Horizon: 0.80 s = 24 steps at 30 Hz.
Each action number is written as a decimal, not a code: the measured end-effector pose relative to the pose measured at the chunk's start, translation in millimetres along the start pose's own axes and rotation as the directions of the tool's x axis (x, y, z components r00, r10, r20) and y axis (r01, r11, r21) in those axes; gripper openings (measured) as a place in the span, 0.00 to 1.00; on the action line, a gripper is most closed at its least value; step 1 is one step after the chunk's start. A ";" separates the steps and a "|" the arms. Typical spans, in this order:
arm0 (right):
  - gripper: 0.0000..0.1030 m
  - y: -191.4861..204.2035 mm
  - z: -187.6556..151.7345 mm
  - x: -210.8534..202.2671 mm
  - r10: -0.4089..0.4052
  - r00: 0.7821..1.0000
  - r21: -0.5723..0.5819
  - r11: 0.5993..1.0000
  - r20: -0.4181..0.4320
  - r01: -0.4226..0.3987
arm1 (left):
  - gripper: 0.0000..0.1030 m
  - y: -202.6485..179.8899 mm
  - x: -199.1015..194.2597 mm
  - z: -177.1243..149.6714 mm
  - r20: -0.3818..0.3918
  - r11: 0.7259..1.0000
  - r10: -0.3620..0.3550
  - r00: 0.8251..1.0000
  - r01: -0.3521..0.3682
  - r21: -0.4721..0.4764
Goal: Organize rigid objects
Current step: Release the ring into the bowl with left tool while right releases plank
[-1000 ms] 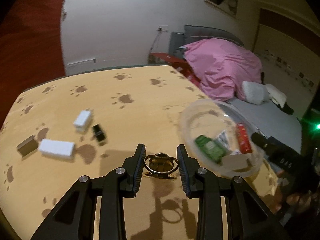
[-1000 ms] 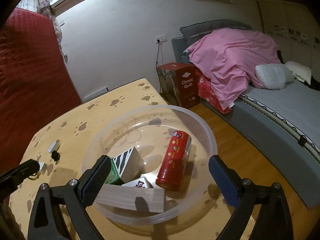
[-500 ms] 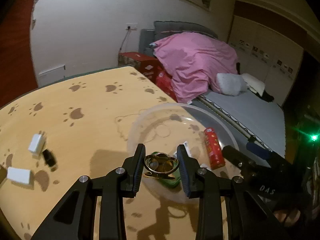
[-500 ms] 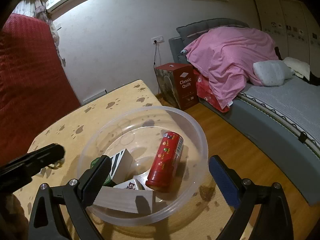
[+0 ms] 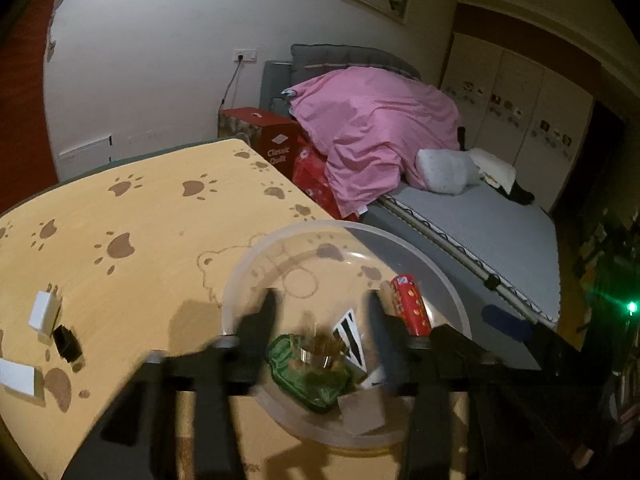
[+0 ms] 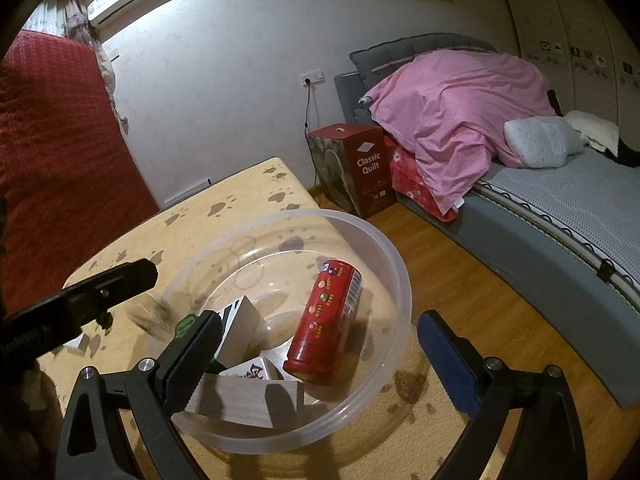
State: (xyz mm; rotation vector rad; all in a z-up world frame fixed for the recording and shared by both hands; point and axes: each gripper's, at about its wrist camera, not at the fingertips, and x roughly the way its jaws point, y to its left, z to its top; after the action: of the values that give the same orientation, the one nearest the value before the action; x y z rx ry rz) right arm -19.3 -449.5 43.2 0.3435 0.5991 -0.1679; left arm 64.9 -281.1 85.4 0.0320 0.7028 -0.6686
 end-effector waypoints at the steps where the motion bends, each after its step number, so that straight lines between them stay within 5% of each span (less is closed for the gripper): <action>1: 0.97 -0.2 -0.1 0.3 -0.001 1.000 -0.001 1.000 0.000 0.001 | 0.71 2.9 -2.6 -0.4 0.018 1.000 0.002 1.000 -0.002 -0.011; 17: 0.97 13.6 -2.8 -1.4 0.022 1.000 -0.033 0.999 -0.011 -0.023 | 0.72 34.0 -20.6 -5.5 0.030 0.992 0.119 0.992 -0.118 -0.038; 24: 0.99 29.2 -2.7 -1.2 0.044 0.999 -0.052 0.998 -0.014 -0.044 | 0.83 49.3 -26.7 -16.1 0.009 0.983 0.170 0.985 -0.169 -0.075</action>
State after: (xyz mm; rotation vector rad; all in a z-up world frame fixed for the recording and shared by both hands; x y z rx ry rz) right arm -14.3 -421.3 49.6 0.3074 0.6072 -0.1077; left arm 68.9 -223.2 79.9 0.0183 0.7014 -0.4790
